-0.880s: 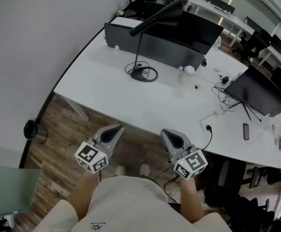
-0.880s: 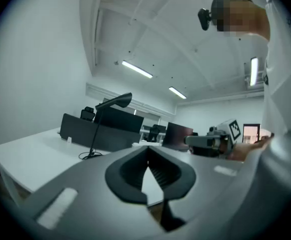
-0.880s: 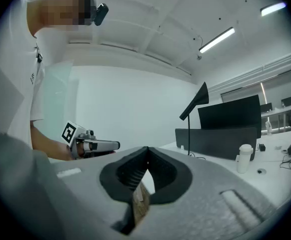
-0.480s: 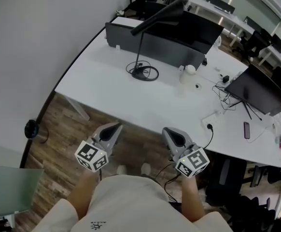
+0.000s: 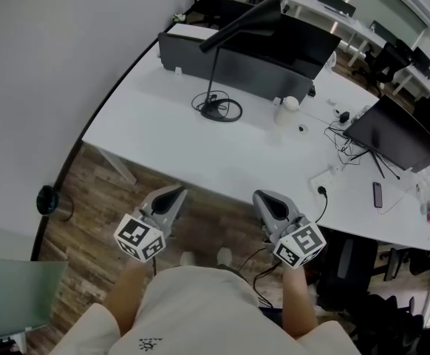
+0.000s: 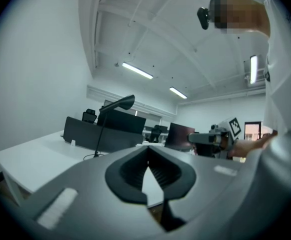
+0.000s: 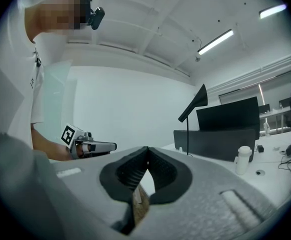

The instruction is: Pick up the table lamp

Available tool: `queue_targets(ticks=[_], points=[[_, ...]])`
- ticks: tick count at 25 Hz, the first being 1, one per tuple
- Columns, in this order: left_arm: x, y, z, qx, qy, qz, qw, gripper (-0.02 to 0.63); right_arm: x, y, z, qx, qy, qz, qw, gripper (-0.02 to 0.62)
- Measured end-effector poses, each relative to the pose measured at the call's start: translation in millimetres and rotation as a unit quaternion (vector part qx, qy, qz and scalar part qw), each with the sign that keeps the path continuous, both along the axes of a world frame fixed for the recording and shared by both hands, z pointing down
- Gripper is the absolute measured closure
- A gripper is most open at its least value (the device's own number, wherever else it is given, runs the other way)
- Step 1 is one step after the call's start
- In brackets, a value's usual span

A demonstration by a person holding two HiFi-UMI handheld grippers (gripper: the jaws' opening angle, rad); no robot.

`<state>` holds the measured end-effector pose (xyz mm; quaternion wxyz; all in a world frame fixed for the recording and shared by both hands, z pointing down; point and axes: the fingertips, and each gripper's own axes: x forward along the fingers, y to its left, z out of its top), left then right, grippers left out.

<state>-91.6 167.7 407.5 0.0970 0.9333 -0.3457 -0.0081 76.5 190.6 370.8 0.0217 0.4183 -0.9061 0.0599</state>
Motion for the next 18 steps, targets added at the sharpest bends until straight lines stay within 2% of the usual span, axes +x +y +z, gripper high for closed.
queue_targets(ticks=[12,18], points=[[-24,-7,1,-0.004,0.011,0.015,0.9998,0.614,-21,-4,-2,-0.005,-0.016,0.010,1.000,0.595],[-45,-8,9,-0.005,0.006,0.018,0.9998,0.614,-44,-7,6,-0.012,-0.008,0.008,1.000,0.595]])
